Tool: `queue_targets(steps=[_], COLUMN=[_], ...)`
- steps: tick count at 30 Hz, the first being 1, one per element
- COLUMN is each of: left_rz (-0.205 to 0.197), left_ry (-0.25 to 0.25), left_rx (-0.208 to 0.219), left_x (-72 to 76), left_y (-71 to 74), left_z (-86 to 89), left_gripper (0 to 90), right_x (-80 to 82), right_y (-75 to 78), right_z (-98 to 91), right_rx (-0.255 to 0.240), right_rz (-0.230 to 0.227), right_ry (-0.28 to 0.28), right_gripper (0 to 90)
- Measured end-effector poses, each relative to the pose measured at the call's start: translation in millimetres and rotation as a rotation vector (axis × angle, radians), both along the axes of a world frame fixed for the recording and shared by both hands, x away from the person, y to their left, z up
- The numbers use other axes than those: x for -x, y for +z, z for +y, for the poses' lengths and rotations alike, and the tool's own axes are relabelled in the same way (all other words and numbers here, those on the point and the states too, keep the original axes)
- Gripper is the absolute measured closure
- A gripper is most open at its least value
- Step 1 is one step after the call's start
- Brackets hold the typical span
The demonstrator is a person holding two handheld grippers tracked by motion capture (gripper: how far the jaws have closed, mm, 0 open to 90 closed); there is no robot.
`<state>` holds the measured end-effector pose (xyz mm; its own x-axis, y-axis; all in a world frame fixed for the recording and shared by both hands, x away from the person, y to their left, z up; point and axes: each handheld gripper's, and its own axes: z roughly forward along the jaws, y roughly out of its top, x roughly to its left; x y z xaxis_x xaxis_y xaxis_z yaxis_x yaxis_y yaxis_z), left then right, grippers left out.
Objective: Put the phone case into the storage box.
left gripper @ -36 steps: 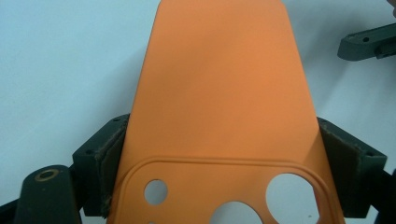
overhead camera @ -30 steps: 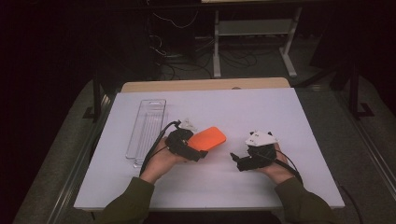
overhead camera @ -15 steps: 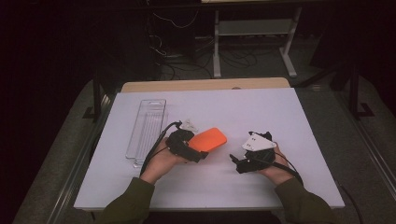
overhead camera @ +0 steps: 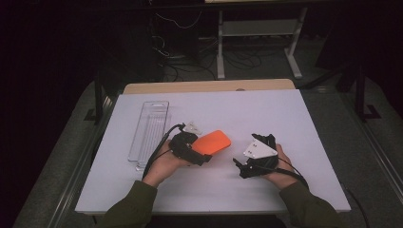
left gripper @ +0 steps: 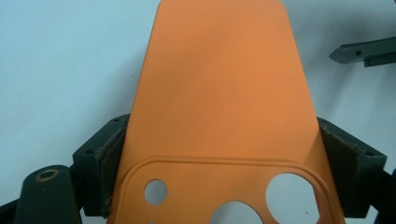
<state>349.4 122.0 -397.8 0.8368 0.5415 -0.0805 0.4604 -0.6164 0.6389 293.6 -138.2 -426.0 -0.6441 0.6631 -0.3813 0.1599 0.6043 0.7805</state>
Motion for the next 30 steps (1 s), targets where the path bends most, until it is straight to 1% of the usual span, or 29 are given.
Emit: queue_targets(steps=[5,9,13,14,19,20,22,24,28,30], left_rz=[-0.001,-0.002,-0.002,-0.003,-0.009,-0.006,-0.005,-0.002,-0.003,-0.005], left_ry=[-0.002,-0.002,0.004,-0.003,0.004,0.024,0.025,0.019,0.016,0.014], left_rx=[0.001,0.0,0.006,-0.003,0.01,0.033,0.037,0.027,0.026,0.026], left_x=[0.4,0.3,1.0,0.7,1.2,2.2,2.4,2.4,2.4,2.3], left_y=[-0.1,-0.1,-0.6,-0.2,-0.9,-1.8,-2.0,-1.2,-1.4,-1.3], left_z=[-0.5,-0.6,-1.3,-0.8,-1.4,-3.0,-3.4,-3.2,-3.3,-3.3], left_gripper=[15.0,15.0,15.1,15.0,15.0,15.0,15.0,15.0,15.0,15.0], right_x=[1.6,2.8,4.1,4.4,6.0,6.6,6.7,7.3,8.6,9.3], right_y=[-0.2,-0.7,-0.5,-0.5,-0.9,-1.0,-1.2,-1.1,-0.7,-0.9], right_z=[1.5,2.6,3.8,4.2,5.8,6.2,6.5,7.1,7.9,8.6], right_rx=[0.025,0.029,0.045,0.05,0.075,0.079,0.099,0.11,0.126,0.124], right_rz=[-0.028,-0.036,-0.053,-0.06,-0.083,-0.088,-0.102,-0.116,-0.139,-0.145], right_ry=[0.009,0.01,0.018,0.02,0.031,0.029,0.035,0.036,0.038,0.039], right_gripper=[0.0,0.0,0.0,0.0,0.0,0.0,0.0,0.0,0.0,0.0])
